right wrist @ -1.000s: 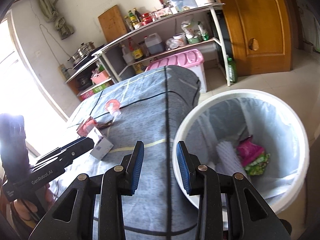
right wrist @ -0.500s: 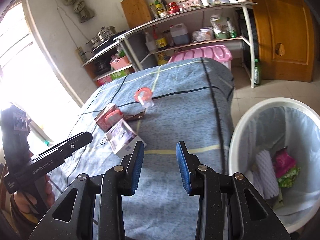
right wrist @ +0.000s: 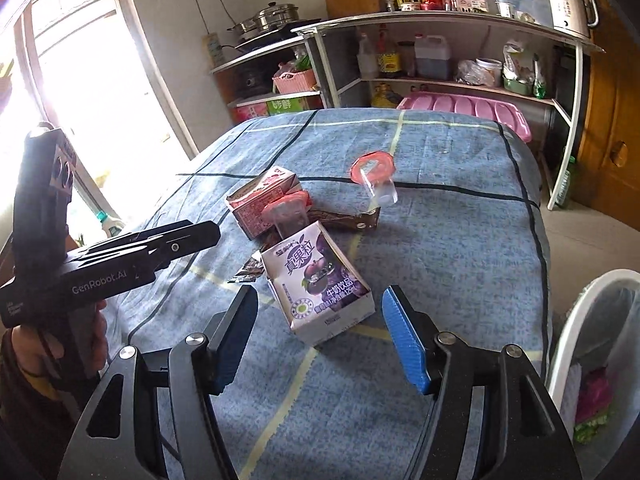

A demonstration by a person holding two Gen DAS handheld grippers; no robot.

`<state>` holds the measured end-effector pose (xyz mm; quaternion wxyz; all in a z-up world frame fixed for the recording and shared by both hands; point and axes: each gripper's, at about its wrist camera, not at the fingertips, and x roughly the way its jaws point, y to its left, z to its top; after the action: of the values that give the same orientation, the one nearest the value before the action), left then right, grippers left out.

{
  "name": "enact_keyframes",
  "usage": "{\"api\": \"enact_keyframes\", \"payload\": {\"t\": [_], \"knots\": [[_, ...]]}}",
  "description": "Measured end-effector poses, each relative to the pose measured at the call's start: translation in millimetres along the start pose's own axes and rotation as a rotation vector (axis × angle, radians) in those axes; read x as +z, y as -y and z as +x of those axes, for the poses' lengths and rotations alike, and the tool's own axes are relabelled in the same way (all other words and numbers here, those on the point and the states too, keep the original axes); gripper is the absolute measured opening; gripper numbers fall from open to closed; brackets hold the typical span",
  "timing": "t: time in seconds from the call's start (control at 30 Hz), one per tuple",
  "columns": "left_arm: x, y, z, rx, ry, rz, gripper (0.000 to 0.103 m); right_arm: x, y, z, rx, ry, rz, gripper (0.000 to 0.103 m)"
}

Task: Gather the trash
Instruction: 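Move both tools back over the cartons on the table, then grasp the purple grape juice carton with the right gripper while the left grasps the red strawberry carton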

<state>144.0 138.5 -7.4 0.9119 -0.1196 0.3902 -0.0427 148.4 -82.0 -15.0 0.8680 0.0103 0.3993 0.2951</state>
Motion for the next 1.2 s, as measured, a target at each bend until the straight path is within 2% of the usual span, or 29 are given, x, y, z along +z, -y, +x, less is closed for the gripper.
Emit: {"api": "enact_keyframes", "payload": {"t": [0.07, 0.17, 0.37, 0.5, 0.67, 0.8, 0.93, 1.2], "knots": [[4.2, -5.2, 4.9, 0.017, -0.005, -0.004, 0.053, 2.0, -1.4, 5.7, 0.008, -0.012, -0.015, 0.066], [11.6, -10.8, 14.8, 0.025, -0.012, 0.015, 0.06, 3.3, -4.0, 14.2, -0.005, -0.038, -0.055, 0.066], [21.5, -21.1, 32.3, 0.016, -0.034, 0.027, 0.06, 4.1, -8.7, 25.0, -0.01, -0.061, -0.112, 0.066], [25.8, -18.9, 37.2, -0.027, -0.038, 0.064, 0.06, 2.3, -11.2, 30.9, -0.008, -0.079, -0.147, 0.066], [28.7, -11.3, 49.5, -0.003, -0.067, 0.13, 0.06, 1.7, -12.2, 41.2, 0.011, -0.104, -0.175, 0.066], [31.8, -13.1, 57.2, -0.021, -0.073, 0.114, 0.06, -0.3, -7.8, 46.1, -0.003, -0.119, -0.159, 0.066], [34.3, -13.6, 61.4, -0.015, -0.071, 0.124, 0.06, 0.9, -4.9, 45.9, 0.016, -0.112, -0.132, 0.066], [42.3, -13.2, 71.7, -0.048, -0.072, 0.106, 0.06, 0.4, 6.4, 48.0, 0.051, -0.114, -0.067, 0.066]]}}
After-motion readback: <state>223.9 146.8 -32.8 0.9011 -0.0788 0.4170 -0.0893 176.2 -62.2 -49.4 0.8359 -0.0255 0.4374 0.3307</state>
